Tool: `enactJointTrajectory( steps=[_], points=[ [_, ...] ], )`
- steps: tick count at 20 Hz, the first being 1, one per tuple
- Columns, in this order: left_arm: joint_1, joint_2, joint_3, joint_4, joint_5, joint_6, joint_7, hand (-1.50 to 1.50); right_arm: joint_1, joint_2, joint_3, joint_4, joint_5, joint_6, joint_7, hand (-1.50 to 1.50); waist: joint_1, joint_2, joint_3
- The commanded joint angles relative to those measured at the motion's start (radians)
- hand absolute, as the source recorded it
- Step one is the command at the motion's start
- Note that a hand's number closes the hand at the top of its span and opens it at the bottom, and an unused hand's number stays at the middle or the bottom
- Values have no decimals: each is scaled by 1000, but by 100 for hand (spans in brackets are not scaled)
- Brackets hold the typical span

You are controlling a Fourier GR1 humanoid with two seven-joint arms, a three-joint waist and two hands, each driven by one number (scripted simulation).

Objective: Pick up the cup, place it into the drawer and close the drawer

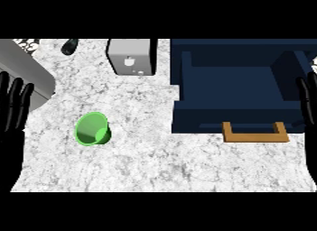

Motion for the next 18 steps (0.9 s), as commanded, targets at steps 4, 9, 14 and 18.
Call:
enactJointTrajectory(
  steps=[4,9,14,18],
  points=[
    [-37,-107,-18,75,-332,326,9,-150,5,-8,35,3,-11,35,30,-150,-11,-14,-8],
    [-108,-109,-134,212,-303,729,36,-150,0,2,50,36,-126,92,87,-150,-30,-9,-10],
    [-225,-110,-297,328,-373,972,86,-150,10,-4,46,1,-129,95,118,-150,-17,-16,-10],
    [-336,-110,-207,353,-396,919,164,-150,-24,3,23,40,-128,87,130,-150,-8,-16,-10]
  ],
)
